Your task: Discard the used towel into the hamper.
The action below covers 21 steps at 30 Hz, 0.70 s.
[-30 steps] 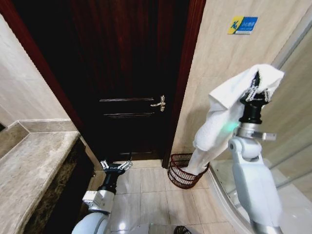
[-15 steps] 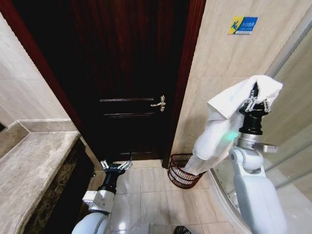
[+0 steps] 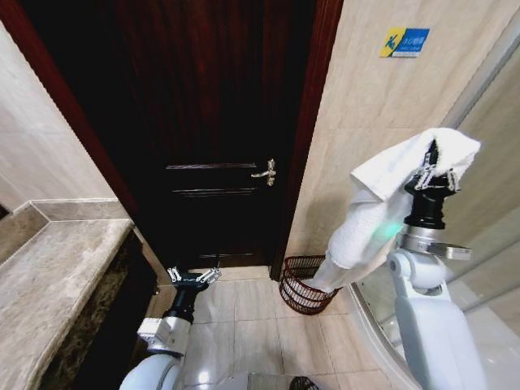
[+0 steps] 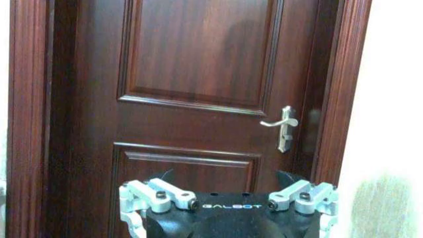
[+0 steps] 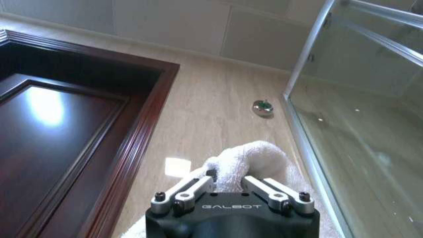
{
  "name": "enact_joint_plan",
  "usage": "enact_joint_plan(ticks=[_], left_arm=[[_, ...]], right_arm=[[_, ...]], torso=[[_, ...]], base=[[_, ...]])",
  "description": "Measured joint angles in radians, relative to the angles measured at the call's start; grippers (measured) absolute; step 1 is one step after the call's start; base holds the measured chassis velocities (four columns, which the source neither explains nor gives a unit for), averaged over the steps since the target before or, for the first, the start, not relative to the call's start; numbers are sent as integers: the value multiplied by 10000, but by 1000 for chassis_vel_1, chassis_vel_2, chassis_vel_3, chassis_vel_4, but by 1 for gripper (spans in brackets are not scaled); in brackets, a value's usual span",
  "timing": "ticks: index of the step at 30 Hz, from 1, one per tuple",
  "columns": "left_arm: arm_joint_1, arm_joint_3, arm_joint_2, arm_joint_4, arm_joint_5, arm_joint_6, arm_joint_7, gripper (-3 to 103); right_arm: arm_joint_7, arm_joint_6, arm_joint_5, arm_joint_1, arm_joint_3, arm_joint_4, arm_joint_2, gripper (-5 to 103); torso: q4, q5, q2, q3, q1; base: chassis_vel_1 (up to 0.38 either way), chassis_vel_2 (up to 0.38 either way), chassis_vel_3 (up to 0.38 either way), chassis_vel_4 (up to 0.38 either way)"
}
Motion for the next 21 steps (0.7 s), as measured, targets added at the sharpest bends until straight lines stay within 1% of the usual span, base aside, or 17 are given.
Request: enact_joint_plan(ticks=[21], left_arm=[[-1,0,0,0,0,0,0,100]], right_arm=[[-26,52,36,-93,34,37,14,6]], torso=[[0,0,-3,1,2]], base=[[0,0,0,0]])
